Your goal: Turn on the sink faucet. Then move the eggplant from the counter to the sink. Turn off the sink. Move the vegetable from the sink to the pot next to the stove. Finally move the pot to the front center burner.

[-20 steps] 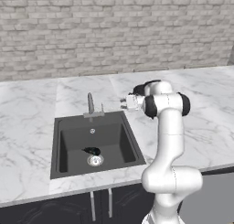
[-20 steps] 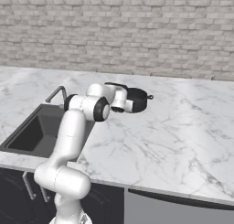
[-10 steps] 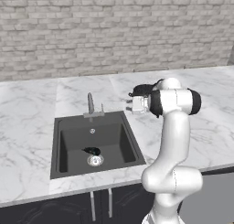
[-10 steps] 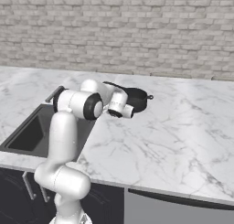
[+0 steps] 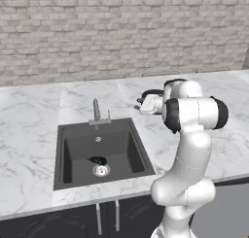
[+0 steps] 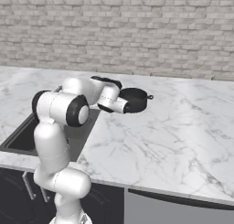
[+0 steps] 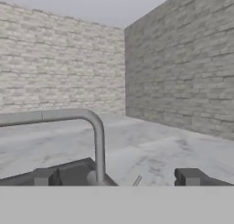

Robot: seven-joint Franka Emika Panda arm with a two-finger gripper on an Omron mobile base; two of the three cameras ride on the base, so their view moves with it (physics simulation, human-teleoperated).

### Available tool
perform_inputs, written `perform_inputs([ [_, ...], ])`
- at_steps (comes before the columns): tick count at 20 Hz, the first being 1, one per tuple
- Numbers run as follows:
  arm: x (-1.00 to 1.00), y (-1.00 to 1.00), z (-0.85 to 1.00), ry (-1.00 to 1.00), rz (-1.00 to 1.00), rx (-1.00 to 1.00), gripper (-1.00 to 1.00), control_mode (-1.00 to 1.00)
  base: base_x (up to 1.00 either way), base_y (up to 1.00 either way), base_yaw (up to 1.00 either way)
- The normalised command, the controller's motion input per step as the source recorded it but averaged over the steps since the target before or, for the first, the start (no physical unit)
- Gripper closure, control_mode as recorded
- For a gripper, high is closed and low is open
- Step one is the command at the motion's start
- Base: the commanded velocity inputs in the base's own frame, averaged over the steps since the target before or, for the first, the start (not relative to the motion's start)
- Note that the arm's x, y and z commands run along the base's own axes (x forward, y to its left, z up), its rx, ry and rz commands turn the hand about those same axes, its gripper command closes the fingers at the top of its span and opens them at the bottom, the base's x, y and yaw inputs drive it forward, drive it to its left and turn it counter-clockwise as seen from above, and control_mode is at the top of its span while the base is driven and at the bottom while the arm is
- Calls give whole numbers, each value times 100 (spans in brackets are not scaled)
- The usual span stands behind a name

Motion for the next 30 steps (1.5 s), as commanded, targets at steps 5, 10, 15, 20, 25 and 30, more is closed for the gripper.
perform_inputs([
  [5,-26,7,25,9,-16,-14,-100,-100,0,0,0],
  [10,-33,20,1,29,-17,-16,-100,-100,0,0,0],
  [15,-27,1,11,36,-19,-14,-100,-100,0,0,0],
  [20,-2,19,-8,34,-22,-19,-100,-100,0,0,0],
  [25,-15,34,-17,36,-7,-17,-100,-100,0,0,0],
  [30,-22,24,-29,26,-2,-8,-100,-100,0,0,0],
])
